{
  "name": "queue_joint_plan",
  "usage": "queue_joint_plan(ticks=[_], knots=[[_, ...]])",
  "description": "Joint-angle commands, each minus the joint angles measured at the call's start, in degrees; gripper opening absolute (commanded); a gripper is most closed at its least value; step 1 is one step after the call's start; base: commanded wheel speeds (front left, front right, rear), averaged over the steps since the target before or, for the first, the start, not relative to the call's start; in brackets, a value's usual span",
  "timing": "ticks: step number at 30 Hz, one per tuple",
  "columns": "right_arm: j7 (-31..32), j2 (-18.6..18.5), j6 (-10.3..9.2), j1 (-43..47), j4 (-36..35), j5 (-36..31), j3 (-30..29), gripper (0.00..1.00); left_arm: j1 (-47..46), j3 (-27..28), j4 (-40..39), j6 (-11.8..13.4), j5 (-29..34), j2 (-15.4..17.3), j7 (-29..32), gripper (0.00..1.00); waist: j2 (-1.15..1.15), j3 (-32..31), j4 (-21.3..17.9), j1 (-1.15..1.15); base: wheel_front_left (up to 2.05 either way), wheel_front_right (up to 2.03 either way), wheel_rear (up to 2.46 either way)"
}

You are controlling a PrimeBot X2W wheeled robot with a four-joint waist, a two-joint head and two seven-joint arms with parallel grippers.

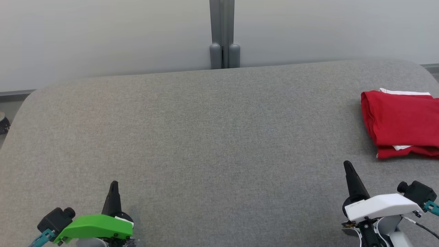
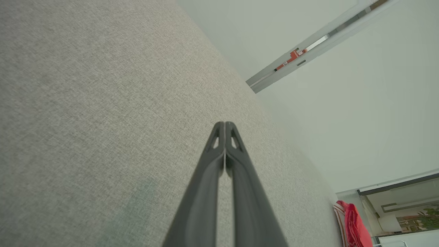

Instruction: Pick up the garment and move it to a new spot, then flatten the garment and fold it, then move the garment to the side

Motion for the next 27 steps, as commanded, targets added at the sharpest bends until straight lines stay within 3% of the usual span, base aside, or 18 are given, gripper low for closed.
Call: queue_joint_plan(ticks=[1,27], knots=[[0.32,-0.28,0.01,-1.63,-0.41,1.78,-0.32,0.0,-1.74,0.64,-0.86,-0.47,-1.59,0.44,0.46,0.0,0.0,0.0,-0.01,0.0,0.0,0.0,0.0],[4.09,-0.38,0.02,-3.01,0.02,18.02,-2.39,0.0,-3.06,4.36,-1.55,-3.23,-16.74,0.5,4.8,0.0,0.0,0.03,-0.27,0.0,0.0,0.0,0.0]])
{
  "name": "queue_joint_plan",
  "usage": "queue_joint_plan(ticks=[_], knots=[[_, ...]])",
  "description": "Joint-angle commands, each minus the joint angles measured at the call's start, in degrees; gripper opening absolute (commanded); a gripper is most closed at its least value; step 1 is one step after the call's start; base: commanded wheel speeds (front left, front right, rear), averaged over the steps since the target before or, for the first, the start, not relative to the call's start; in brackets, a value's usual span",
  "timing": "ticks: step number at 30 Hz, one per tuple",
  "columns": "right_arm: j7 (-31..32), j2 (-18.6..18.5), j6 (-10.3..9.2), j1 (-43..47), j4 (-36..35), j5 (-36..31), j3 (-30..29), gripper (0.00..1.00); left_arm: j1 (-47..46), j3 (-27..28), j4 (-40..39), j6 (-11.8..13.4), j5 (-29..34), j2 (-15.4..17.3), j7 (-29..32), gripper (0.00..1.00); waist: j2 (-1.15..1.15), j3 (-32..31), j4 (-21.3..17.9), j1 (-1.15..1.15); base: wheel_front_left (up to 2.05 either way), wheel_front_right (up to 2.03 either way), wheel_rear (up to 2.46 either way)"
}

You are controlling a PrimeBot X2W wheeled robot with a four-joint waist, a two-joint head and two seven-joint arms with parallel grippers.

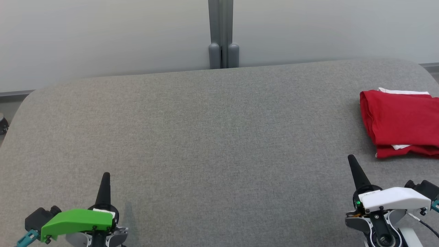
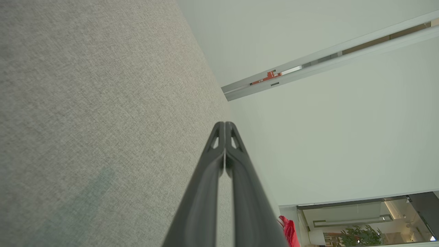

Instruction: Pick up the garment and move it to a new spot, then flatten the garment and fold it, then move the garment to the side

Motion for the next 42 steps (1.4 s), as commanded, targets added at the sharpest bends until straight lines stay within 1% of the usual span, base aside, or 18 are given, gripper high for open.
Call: queue_joint_plan(ticks=[1,19,42], knots=[[0.34,-0.24,0.03,-1.22,-0.23,1.49,-0.33,0.0,-1.52,0.56,-0.56,-0.54,-1.35,0.42,0.37,0.0,0.0,0.0,-0.01,0.0,0.0,0.0,0.0],[2.57,-0.17,0.02,-1.99,0.06,10.12,-1.59,0.0,-2.2,2.63,-0.95,-2.03,-9.55,0.4,2.82,0.0,0.0,0.02,-0.19,0.0,0.0,0.0,0.0],[4.93,0.04,0.02,-2.77,0.37,19.31,-3.04,0.0,-2.87,4.85,-1.28,-3.62,-18.12,0.34,5.35,0.0,0.0,0.04,-0.41,0.0,0.0,0.0,0.0]])
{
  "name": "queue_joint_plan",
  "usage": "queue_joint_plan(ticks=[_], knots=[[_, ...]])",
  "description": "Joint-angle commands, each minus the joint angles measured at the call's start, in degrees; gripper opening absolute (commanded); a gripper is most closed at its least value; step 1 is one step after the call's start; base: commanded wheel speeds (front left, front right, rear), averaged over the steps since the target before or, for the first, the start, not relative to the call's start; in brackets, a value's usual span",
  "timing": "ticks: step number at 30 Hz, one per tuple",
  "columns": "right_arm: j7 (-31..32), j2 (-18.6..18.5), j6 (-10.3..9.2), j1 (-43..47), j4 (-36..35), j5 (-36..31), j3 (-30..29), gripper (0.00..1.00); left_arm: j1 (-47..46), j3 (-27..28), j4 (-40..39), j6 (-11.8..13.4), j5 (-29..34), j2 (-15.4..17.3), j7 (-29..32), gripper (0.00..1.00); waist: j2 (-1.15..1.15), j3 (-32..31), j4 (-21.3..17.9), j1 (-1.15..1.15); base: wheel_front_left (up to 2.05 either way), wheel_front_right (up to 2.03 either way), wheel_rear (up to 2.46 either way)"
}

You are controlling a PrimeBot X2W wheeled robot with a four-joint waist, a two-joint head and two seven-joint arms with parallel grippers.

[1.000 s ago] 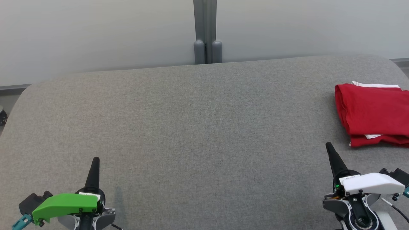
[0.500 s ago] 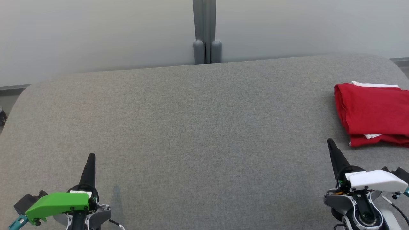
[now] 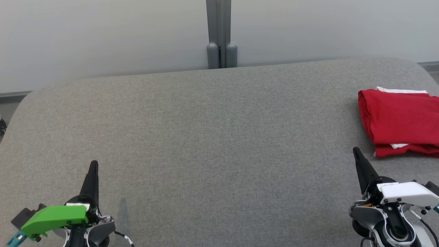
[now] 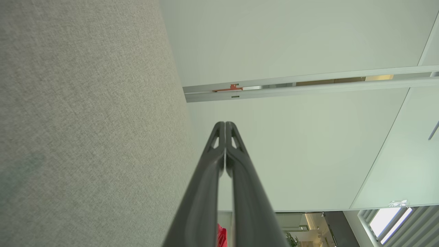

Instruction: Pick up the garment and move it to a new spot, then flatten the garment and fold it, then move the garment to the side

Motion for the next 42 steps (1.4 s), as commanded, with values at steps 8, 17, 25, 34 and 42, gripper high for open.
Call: queue_joint_plan(ticks=[8,17,25,34,42], knots=[[1.06,0.06,0.02,-1.03,0.18,3.73,-0.66,0.0,-1.19,1.03,-0.35,-0.91,-3.5,0.3,1.02,0.0,0.0,0.01,-0.08,0.0,0.0,0.0,0.0],[1.18,0.2,0.02,-0.92,0.19,3.63,-0.85,0.0,-1.08,1.12,-0.32,-0.97,-3.53,0.23,1.12,0.0,0.0,0.01,-0.1,0.0,0.0,0.0,0.0],[1.31,0.29,0.02,-0.94,0.2,3.44,-0.99,0.0,-1.09,1.18,-0.32,-0.97,-3.45,0.18,1.19,0.0,0.0,0.01,-0.1,0.0,0.0,0.0,0.0],[1.37,0.38,0.02,-0.95,0.21,3.34,-1.11,0.0,-1.1,1.24,-0.32,-0.97,-3.38,0.12,1.19,0.0,0.0,0.01,-0.1,0.0,0.0,0.0,0.0],[1.49,0.42,0.02,-0.96,0.21,3.28,-1.22,0.0,-1.1,1.27,-0.31,-0.97,-3.32,0.09,1.18,0.0,0.0,0.01,-0.1,0.0,0.0,0.0,0.0]])
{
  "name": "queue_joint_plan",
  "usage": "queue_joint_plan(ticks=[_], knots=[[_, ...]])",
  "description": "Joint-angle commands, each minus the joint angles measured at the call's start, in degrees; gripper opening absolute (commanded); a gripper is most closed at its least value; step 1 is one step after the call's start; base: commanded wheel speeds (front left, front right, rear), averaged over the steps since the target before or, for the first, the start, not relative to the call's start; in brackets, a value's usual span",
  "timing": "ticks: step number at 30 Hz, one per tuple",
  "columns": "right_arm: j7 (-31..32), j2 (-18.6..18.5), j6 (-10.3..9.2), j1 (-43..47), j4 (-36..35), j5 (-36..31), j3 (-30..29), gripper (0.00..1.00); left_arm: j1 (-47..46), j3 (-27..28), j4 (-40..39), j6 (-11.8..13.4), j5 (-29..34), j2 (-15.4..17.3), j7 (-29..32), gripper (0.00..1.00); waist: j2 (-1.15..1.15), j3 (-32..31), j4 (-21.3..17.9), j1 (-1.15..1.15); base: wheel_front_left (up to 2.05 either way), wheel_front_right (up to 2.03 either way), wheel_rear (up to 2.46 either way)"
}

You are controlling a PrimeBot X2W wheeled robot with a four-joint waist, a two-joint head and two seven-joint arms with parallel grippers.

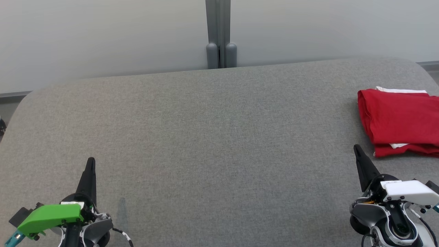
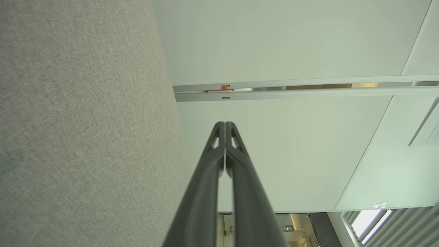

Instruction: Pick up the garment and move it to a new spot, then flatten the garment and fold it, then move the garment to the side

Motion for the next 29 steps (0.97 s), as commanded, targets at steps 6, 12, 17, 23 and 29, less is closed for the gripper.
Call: queue_joint_plan(ticks=[6,12,17,23,29], knots=[[0.26,0.04,0.02,-0.34,0.12,-0.19,-0.21,0.0,-0.59,0.29,-0.06,-0.36,0.13,0.12,0.04,0.0,0.0,0.0,0.0,0.0,0.0,0.0,0.0],[0.27,0.09,0.02,-0.35,0.13,-0.28,-0.28,0.0,-0.59,0.3,-0.06,-0.36,0.16,0.1,0.05,0.0,0.0,0.0,0.0,0.0,0.0,0.0,0.0],[0.33,0.13,0.02,-0.36,0.13,-0.36,-0.34,0.0,-0.6,0.32,-0.06,-0.36,0.19,0.08,0.07,0.0,0.0,0.0,0.0,0.0,0.0,0.0,0.0],[0.41,0.15,0.02,-0.37,0.13,-0.43,-0.39,0.0,-0.6,0.34,-0.06,-0.36,0.22,0.06,0.1,0.0,0.0,0.0,0.0,0.0,0.0,0.0,0.0],[0.48,0.2,0.02,-0.37,0.14,-0.48,-0.45,0.0,-0.6,0.35,-0.06,-0.36,0.25,0.04,0.13,0.0,0.0,0.0,0.0,0.0,0.0,0.0,0.0]])
